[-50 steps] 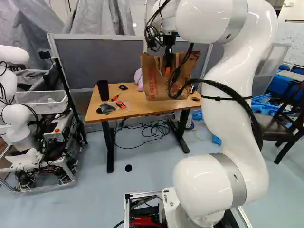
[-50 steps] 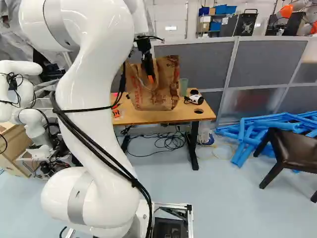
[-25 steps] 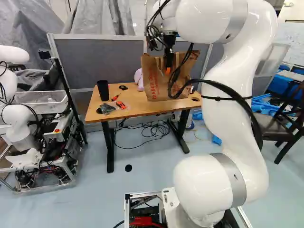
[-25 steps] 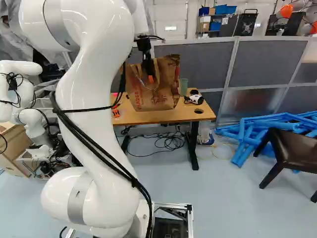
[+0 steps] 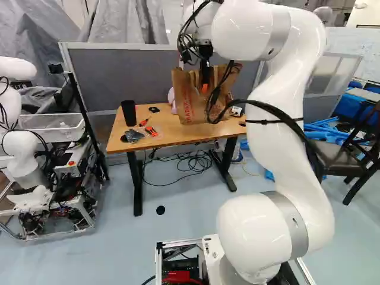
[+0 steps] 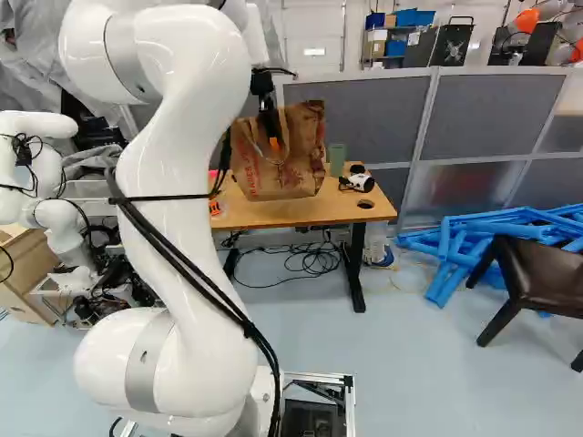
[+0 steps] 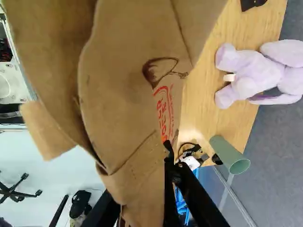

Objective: Pick up the bag on the ground and place it on the table

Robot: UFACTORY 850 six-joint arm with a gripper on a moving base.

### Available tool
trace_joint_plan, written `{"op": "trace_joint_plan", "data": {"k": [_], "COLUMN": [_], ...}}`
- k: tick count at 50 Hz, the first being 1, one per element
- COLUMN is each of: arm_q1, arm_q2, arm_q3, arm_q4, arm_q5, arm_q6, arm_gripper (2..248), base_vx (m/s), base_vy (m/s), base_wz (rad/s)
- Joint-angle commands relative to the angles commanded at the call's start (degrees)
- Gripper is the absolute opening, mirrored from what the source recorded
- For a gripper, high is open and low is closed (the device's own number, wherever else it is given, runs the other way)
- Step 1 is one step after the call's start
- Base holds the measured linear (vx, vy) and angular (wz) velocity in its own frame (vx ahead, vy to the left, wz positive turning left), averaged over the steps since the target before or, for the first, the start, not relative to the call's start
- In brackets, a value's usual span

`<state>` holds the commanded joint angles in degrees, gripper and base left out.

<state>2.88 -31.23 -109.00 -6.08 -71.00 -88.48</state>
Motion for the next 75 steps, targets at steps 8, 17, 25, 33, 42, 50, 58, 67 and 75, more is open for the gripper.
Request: {"op": "trace_joint_plan", "data": {"k": [8,17,25,33,42,50,58,67,75], "arm_q1": [0.3,0.3,0.6,1.2,1.9,2.5,2.9,3.0,3.0], "arm_q2": [-1.8,-3.1,-4.7,-6.8,-9.3,-11.6,-12.8,-13.1,-13.1], "arm_q3": [-1.1,-1.3,-2.2,-3.7,-5.8,-7.9,-9.2,-9.4,-9.4], "arm_q4": [0.0,0.0,0.0,0.0,0.0,0.0,0.0,0.0,0.0], "arm_q5": [0.0,0.0,0.0,0.0,0.0,0.0,0.0,0.0,0.0], "arm_q6": [0.0,0.0,0.0,0.0,0.0,0.0,0.0,0.0,0.0], "arm_gripper": [21,21,21,21,21,21,21,22,47], "base_vx": [0.000,0.000,0.000,0.000,0.000,0.000,0.000,0.000,0.000], "base_vy": [0.000,0.000,0.000,0.000,0.000,0.000,0.000,0.000,0.000], "base_wz": [0.000,0.000,0.000,0.000,0.000,0.000,0.000,0.000,0.000]}}
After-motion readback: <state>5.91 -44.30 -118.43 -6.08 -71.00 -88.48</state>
